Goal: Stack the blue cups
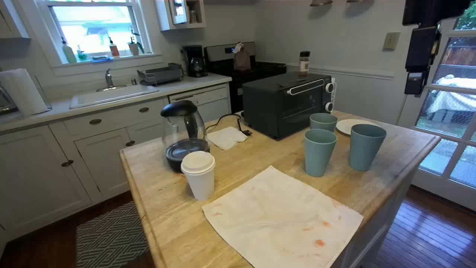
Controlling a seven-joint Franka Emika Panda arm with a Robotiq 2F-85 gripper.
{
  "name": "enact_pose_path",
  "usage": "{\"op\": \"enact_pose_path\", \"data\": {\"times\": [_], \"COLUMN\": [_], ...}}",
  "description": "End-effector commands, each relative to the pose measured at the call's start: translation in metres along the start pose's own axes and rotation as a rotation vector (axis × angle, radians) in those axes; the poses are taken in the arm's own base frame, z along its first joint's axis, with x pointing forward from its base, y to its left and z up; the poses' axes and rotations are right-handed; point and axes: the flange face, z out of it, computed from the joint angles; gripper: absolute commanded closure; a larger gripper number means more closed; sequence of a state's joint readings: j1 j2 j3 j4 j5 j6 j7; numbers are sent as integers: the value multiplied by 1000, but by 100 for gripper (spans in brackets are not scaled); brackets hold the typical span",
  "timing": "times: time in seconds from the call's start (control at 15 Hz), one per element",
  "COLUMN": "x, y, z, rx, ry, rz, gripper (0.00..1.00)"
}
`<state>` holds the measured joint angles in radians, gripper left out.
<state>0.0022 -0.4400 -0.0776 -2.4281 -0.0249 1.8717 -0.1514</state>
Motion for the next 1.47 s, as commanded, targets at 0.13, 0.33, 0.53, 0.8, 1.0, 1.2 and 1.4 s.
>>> {"op": "enact_pose_path", "data": {"times": [0.13, 0.33, 0.53, 0.8, 1.0, 1.2, 1.4], "x": [0, 15, 30, 56, 74, 87, 94], "y": [0, 14, 23, 26, 26, 27, 30], "z": [0, 12, 30, 63, 89, 112, 128], "rx": [0, 29, 31, 81, 134, 135, 128], "ry": [0, -16, 21, 87, 125, 154, 172], "rz": [0, 158, 316, 517, 634, 719, 776], "gripper": [0, 0, 0, 0, 0, 0, 0]}}
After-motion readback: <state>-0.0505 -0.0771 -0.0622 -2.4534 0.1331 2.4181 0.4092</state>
